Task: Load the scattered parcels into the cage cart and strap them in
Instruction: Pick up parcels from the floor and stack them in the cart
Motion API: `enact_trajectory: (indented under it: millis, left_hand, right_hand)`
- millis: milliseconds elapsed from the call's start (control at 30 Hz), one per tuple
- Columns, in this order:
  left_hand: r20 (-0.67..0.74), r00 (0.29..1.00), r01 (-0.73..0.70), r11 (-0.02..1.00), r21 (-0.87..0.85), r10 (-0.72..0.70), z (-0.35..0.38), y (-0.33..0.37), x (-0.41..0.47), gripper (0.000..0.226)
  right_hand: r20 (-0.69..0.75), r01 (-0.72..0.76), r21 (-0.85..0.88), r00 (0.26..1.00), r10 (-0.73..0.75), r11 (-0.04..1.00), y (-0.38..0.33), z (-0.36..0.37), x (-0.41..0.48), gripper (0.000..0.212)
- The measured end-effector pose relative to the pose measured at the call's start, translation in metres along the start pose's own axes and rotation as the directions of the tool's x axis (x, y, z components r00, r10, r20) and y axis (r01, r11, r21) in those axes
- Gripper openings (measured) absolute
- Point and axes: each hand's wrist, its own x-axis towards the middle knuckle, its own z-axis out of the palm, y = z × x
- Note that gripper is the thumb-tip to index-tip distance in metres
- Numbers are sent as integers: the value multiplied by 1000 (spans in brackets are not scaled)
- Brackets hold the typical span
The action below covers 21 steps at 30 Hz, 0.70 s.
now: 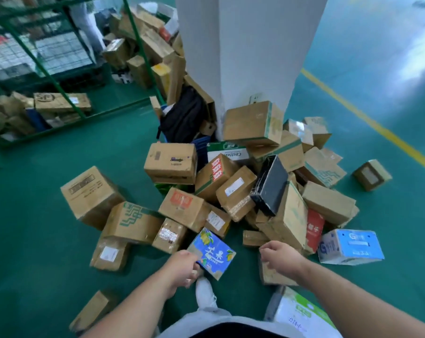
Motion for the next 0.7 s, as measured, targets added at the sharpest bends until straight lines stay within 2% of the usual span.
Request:
enact_trajectory:
  millis: [100, 200, 367, 567, 700]
  left_hand:
    - [21, 999, -50, 999, 17, 50, -23, 29, 25, 21]
    - [26, 997, -70, 997, 21, 70, -45, 53, 52, 20]
    - [19, 999, -30, 999, 20, 30, -67, 66, 76, 19]
    - [95, 995, 8, 999, 49, -13, -73, 70, 88, 22]
    - [111, 993, 26, 998, 60, -32, -79, 79, 97, 24]
  right_hand:
    - [-52, -9, 36, 999, 11, 999, -21, -3, 1, 17]
    - [-120, -10, 61, 993, 18, 998, -45, 2, 2, 17]
    - [-108, -28, 91, 993, 38, 995, -64, 18, -5, 18]
    - [-183, -89, 93, 978, 105, 992, -64, 13, 6, 19]
    - [-217, -130, 183, 962, 168, 975, -72, 3, 20, 19]
